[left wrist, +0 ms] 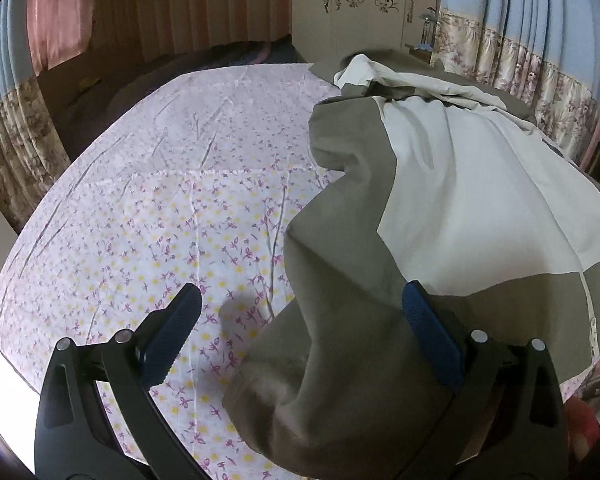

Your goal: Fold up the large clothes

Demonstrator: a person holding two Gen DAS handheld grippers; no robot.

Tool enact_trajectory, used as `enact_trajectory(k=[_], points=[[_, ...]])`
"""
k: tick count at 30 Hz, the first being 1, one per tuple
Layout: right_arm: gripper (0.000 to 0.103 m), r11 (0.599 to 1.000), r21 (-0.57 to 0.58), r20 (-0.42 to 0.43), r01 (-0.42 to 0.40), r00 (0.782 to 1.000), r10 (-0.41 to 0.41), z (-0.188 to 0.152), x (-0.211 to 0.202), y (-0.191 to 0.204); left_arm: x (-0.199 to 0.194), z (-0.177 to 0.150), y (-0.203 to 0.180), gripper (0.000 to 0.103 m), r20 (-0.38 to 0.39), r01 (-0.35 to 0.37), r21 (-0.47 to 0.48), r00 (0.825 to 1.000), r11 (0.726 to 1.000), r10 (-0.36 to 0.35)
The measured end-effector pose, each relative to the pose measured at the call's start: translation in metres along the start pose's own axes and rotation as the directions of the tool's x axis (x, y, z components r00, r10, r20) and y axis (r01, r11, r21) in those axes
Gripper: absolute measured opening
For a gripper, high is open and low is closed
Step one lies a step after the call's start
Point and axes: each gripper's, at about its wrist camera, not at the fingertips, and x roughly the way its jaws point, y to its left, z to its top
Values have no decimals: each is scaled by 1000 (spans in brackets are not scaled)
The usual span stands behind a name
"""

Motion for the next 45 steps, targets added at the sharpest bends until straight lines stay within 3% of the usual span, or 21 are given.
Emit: enact_trajectory(k=[2,3,8,12,14,16,20,22,25,27,31,35,39,45], points=[[17,1000,5,10,-7,1000,7,3,-3,-1,-1,0,-1,100,-2,-10,16,1000,1000,10],[15,1000,-3,18,-4,1000,4,5,-6,-1,-2,0,-1,100,-2,-11,21,1000,1000,11],[14,996,-61,129,72,990,-64,22,-26,1,-5,-1,1,100,-8,9,13,1000,1000,-9],[14,994,-78,130,75,989,-65,29,-22,7,-3,-5,-2,100,-35,47,18,998,999,-46],[14,996,-65,125,62,991,-54,29,-21,5,-2,-9,-9,97,-73,105,28,992,994,-103],[14,998,-39,121,40,992,-35,29,-21,1,-6,-14,-16,84,-86,123,48,989,991,-119],[14,1000,-22,110,13,994,-11,25,-21,-2,-11,-19,-31,69,-116,112,119,988,987,-99],[14,1000,-29,108,11,994,-8,25,-21,-1,-14,-17,-32,44,-127,119,123,986,985,-104],[14,999,-50,100,2,995,3,26,-21,3,-17,-12,-32,21,-136,144,119,982,982,-128],[14,998,-70,103,5,995,2,28,-22,5,-18,-7,-33,16,-134,146,130,983,981,-129],[14,993,-114,124,3,992,11,41,-27,10,-27,13,-34,10,-82,160,142,985,977,-150],[14,987,-162,185,-1,982,31,70,-35,20,-47,51,-34,9,31,163,153,985,975,-169],[14,980,-198,274,-17,959,72,112,-48,33,-62,100,-28,8,134,196,120,968,973,-211],[14,967,-254,378,8,921,92,188,-55,48,-78,161,-33,8,253,179,135,945,975,-209]])
